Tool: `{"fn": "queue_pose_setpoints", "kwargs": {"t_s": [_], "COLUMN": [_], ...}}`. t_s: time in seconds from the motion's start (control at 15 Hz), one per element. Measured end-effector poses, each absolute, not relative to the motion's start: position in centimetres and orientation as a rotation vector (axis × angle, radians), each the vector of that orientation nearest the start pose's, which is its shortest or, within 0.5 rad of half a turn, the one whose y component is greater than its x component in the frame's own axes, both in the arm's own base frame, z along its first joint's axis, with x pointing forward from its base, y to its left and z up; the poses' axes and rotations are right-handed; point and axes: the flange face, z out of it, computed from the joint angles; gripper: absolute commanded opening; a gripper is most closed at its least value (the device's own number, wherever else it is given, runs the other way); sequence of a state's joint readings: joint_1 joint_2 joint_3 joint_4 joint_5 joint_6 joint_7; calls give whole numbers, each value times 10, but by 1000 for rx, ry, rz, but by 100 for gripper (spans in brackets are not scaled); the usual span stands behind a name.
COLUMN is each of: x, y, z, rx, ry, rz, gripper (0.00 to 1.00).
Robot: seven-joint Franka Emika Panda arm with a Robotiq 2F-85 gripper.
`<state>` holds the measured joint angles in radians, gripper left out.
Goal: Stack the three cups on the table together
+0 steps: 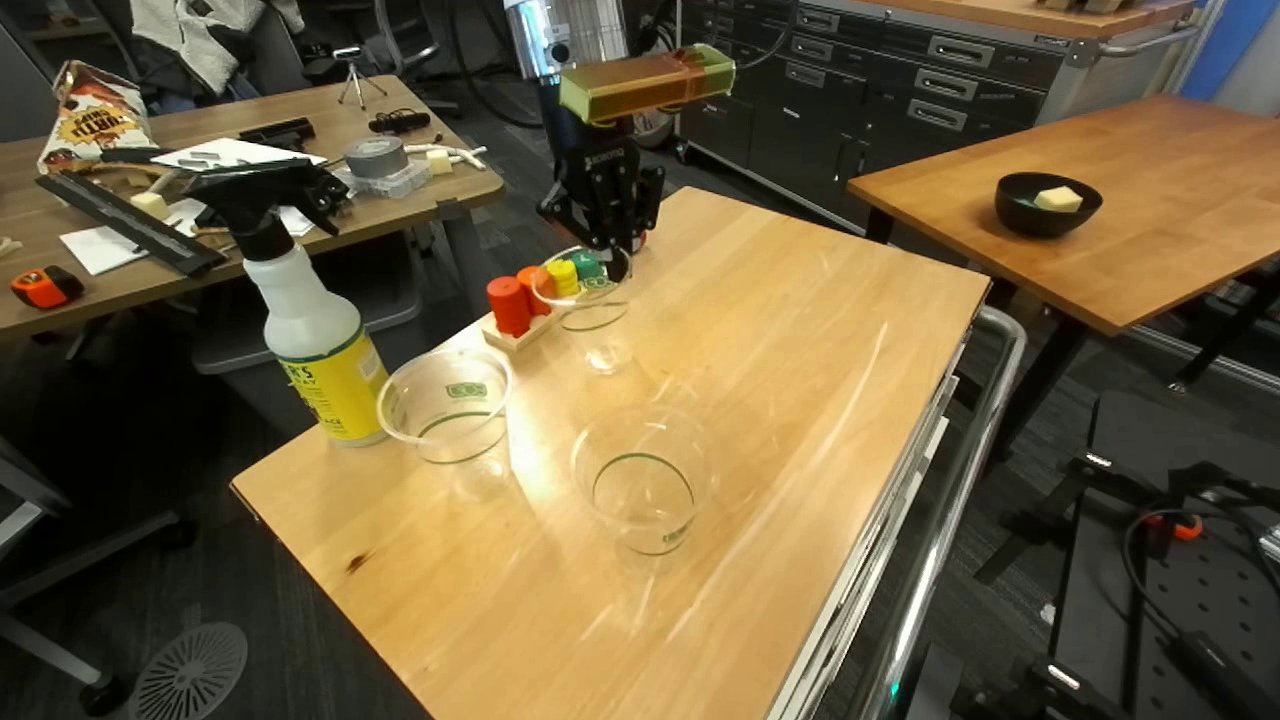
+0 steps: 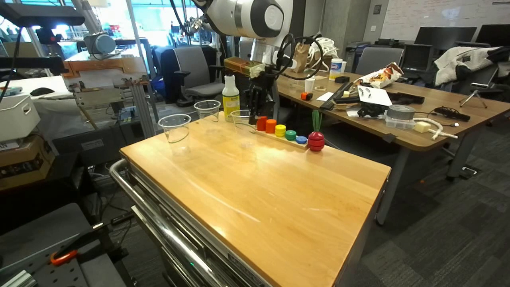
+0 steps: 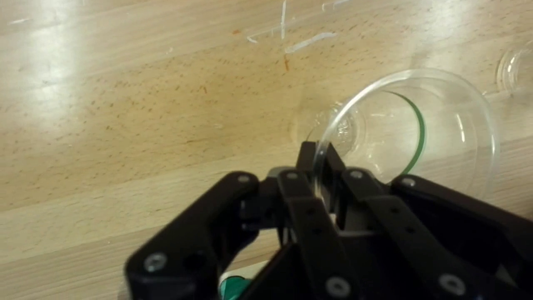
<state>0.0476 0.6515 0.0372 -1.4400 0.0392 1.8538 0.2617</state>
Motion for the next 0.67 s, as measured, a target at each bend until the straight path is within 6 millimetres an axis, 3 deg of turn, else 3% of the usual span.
{"fn": "queue_pose_setpoints", "kwargs": {"t_s": [0.4, 0.53, 0.67], "x": [683, 678, 670], "y": [49, 45, 44], "z": [301, 327, 369], "rx": [-3024, -3003, -3006], "ry": [355, 367, 362], "rz": [457, 464, 404], "gripper": [1, 1, 1]}}
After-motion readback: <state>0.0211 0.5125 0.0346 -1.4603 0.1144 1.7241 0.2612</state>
